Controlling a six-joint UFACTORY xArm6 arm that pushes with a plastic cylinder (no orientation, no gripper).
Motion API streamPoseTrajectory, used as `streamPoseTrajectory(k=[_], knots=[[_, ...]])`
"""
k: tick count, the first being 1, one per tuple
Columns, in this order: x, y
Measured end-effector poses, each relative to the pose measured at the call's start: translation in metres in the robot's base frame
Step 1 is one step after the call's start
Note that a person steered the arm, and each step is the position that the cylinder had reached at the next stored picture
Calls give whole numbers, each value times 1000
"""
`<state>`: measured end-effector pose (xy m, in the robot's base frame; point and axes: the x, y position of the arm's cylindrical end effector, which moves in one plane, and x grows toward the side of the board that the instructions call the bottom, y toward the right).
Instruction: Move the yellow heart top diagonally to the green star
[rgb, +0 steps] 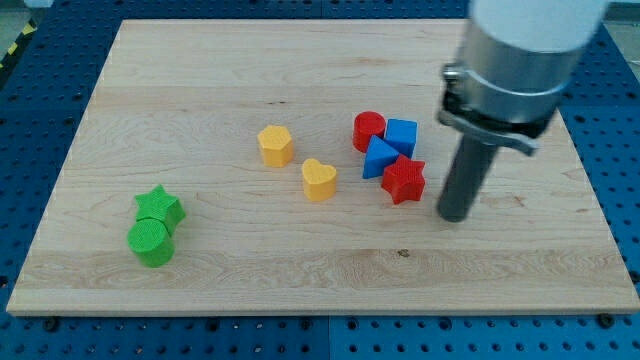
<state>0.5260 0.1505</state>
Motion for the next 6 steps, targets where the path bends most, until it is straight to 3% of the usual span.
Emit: streamPoseTrajectory(k=[1,2,4,6], knots=[[-14,12],[-26,-22],[-26,-146],[-30,-194]])
